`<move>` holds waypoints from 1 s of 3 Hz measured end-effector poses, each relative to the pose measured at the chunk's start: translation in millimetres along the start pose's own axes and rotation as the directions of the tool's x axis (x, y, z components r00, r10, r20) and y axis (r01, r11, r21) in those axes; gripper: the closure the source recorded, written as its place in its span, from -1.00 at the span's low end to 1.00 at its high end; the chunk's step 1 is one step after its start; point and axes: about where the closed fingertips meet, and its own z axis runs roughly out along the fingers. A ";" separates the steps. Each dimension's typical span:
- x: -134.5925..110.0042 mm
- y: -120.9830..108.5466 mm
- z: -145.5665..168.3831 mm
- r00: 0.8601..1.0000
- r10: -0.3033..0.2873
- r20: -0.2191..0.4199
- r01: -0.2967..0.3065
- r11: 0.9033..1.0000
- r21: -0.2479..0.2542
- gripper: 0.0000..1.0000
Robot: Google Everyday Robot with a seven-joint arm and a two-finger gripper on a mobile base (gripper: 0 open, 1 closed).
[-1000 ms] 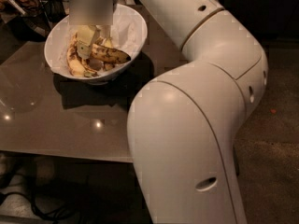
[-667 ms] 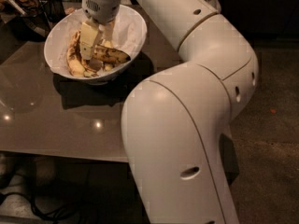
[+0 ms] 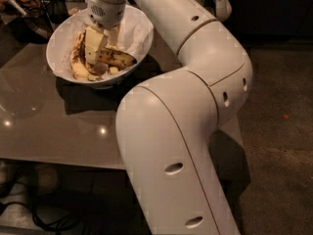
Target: Pick banana from white bowl
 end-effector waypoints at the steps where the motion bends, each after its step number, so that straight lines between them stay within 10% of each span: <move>1: -10.1 -4.8 3.2 0.999 -0.001 0.033 0.001 1.000 0.016 0.01; 3: -17.2 -8.2 7.0 0.999 -0.002 0.054 0.001 1.000 0.026 0.94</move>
Offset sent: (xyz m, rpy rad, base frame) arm 0.0071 0.0068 -0.0003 0.0209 -0.0227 -0.0057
